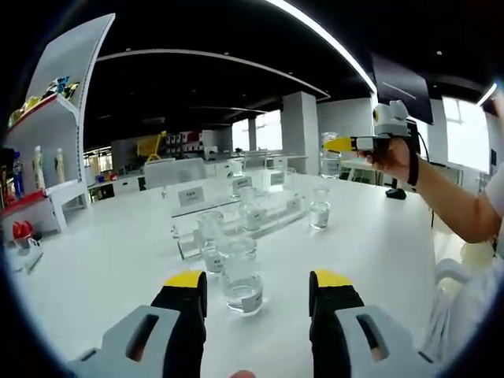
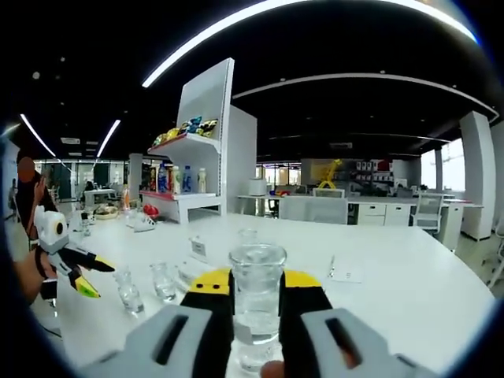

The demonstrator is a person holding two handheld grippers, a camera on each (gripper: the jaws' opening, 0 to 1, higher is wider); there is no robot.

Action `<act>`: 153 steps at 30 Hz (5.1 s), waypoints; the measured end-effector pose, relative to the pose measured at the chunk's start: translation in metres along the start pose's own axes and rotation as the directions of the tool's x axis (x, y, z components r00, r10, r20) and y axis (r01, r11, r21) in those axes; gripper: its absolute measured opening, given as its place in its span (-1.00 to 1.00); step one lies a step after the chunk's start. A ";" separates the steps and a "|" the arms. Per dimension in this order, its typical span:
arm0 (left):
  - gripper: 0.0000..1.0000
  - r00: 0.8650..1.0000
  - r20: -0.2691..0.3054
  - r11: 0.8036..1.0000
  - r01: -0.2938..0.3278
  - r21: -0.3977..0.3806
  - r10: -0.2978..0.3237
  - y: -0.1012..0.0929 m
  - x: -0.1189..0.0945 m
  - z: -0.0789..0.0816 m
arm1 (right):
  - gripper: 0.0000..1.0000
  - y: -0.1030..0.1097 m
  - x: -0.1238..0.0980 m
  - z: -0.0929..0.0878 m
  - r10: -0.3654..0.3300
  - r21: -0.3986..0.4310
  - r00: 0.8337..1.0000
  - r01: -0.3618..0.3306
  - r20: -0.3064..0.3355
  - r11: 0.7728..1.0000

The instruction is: Identify the label on the chemical reagent bottle, grasp the chemical reagent bottle, and place it in the designated position on the reagent rack

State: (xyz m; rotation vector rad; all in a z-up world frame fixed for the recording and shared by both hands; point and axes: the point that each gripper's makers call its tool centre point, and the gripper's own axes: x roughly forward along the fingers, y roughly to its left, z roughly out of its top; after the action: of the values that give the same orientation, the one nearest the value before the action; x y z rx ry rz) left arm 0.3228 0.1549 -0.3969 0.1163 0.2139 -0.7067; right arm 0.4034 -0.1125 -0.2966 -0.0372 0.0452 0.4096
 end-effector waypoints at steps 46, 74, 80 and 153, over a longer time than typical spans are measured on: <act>0.05 0.998 -0.067 1.000 -0.007 -0.018 0.005 -0.011 -0.005 -0.024 | -0.62 -0.052 0.100 0.027 -0.040 -0.045 0.998 0.043 0.058 0.998; 0.10 0.996 -0.090 0.999 -0.027 -0.019 0.025 -0.004 -0.006 -0.031 | -0.62 -0.071 0.147 0.009 -0.103 -0.007 0.992 0.104 0.070 0.995; 0.09 0.995 -0.101 0.999 -0.028 -0.016 0.027 -0.001 -0.007 -0.034 | -0.62 -0.072 0.153 -0.005 -0.110 -0.003 0.993 0.110 0.034 0.994; 0.11 0.996 -0.093 1.000 0.001 -0.020 -0.003 -0.014 -0.001 -0.035 | -0.25 -0.069 0.104 -0.017 -0.170 0.011 0.985 0.170 -0.039 0.985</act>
State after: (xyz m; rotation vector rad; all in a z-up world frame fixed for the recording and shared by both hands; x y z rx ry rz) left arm 0.3072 0.1517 -0.4315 0.1304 0.3103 -0.7014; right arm 0.5259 -0.1347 -0.3173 -0.0346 0.0817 0.2375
